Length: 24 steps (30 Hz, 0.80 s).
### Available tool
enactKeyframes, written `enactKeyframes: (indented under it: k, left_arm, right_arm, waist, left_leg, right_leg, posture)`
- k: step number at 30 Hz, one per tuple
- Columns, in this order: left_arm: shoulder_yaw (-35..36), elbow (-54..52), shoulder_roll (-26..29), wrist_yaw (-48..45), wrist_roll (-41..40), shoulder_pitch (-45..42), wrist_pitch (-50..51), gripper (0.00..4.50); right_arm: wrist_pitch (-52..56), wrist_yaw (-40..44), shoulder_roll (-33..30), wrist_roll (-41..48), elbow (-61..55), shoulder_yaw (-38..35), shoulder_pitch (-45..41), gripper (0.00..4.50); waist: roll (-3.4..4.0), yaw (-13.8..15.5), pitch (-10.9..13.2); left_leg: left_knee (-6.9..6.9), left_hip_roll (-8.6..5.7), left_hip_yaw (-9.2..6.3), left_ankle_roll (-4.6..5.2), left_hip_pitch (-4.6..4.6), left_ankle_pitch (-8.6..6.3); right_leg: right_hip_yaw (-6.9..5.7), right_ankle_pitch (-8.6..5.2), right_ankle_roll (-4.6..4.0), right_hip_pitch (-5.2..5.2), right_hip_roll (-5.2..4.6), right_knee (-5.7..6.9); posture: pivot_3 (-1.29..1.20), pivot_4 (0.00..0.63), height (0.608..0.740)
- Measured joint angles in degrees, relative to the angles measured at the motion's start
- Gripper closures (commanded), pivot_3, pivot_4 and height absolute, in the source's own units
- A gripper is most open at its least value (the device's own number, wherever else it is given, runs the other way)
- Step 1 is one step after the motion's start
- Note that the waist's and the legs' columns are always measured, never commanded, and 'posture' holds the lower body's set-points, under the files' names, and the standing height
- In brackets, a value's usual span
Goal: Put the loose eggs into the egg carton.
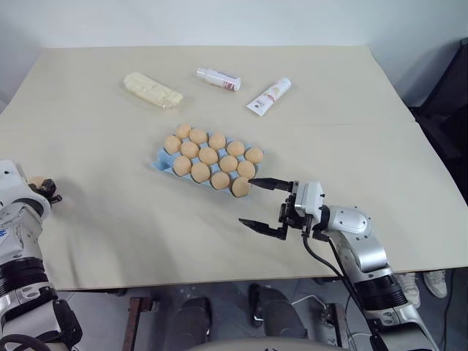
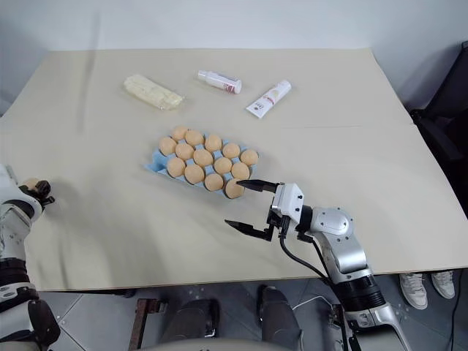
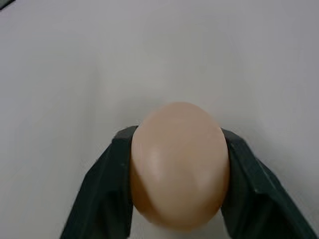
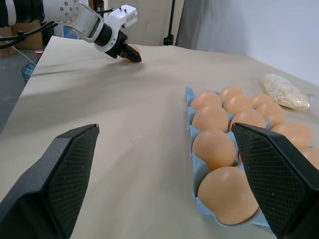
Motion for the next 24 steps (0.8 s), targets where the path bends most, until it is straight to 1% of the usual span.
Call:
enactKeyframes:
  k: [3,6,9,11,15,19,23,24]
  left_arm:
    - [-1.62,-3.49,-0.01,-5.49,-0.18,1.90,-4.66,2.70]
    - [-4.76,-8.99,0.01,-14.40,-0.92,2.98,-11.69,2.70]
    - [-10.82,-13.95,-0.04,-23.95,-1.34,2.99,-16.26,2.70]
    - [-15.37,-15.75,-0.88,-28.27,-1.39,2.32,-17.26,2.70]
    - [-22.63,-14.32,-1.85,-33.32,0.05,-1.50,-17.80,2.70]
    - [-25.38,-11.13,-2.14,-36.43,0.76,-5.17,-18.82,2.70]
    - [-26.38,-8.63,-2.25,-38.86,1.10,-5.65,-19.09,2.70]
    - [-26.56,-8.35,-2.48,-39.28,1.10,-5.65,-19.19,2.39]
  right_arm:
    - [-0.04,-0.21,0.01,-0.04,0.00,0.00,0.02,0.00]
    - [-0.07,-0.31,0.07,-0.48,0.00,0.09,0.03,0.00]
    - [-0.10,-0.37,0.11,-0.63,0.00,0.09,0.04,0.00]
    - [-0.17,-0.50,0.21,-0.76,0.00,0.10,0.00,0.00]
    - [-0.40,-0.87,0.27,-1.12,0.03,0.06,0.05,0.00]
    - [-0.67,-2.07,0.46,-1.22,-0.15,0.03,0.70,0.00]
    - [-0.81,-2.77,0.46,-1.77,-0.38,0.04,1.70,0.00]
    - [-0.82,-2.96,0.46,-1.85,-0.46,0.05,1.73,0.00]
  waist:
    - [0.00,0.04,0.00]
    - [0.00,0.38,0.00]
    - [0.00,0.42,0.00]
    - [0.01,0.28,0.00]
    - [0.01,-0.09,0.00]
    - [0.01,-0.12,0.00]
    - [0.01,0.01,0.00]
    - [0.01,0.05,0.00]
  left_leg:
    - [0.01,0.01,-0.01,-0.01,-0.01,0.00]
    - [0.02,-0.01,-0.02,-0.02,-0.01,0.00]
    - [0.02,-0.04,-0.01,0.00,0.00,0.00]
    - [0.01,-0.04,0.00,0.02,0.00,0.01]
    - [0.00,-0.01,0.03,0.03,0.00,0.02]
    - [0.00,0.00,0.08,0.04,0.01,0.02]
    - [0.06,-0.02,0.09,0.08,-0.02,0.02]
    - [0.09,-0.03,0.08,0.09,-0.02,0.01]
  right_leg:
    - [-0.02,0.00,-0.01,0.00,-0.01,-0.02]
    - [-0.01,-0.01,-0.02,0.02,-0.06,-0.03]
    - [0.01,-0.01,-0.02,0.03,-0.09,-0.03]
    - [0.03,-0.01,-0.02,0.02,-0.07,-0.03]
    - [0.04,-0.01,-0.02,-0.01,0.01,0.00]
    - [0.05,-0.01,-0.02,-0.02,0.06,0.03]
    - [0.06,0.00,0.00,-0.01,0.04,0.03]
    - [0.06,0.00,0.00,0.00,0.04,0.03]
  posture:
    - [0.00,0.150,0.740]
    - [0.00,0.150,0.740]
    - [0.00,0.150,0.740]
    - [0.00,0.150,0.740]
    - [0.00,0.150,0.740]
    - [0.00,0.150,0.740]
    - [0.00,0.150,0.740]
    - [0.00,0.150,0.740]
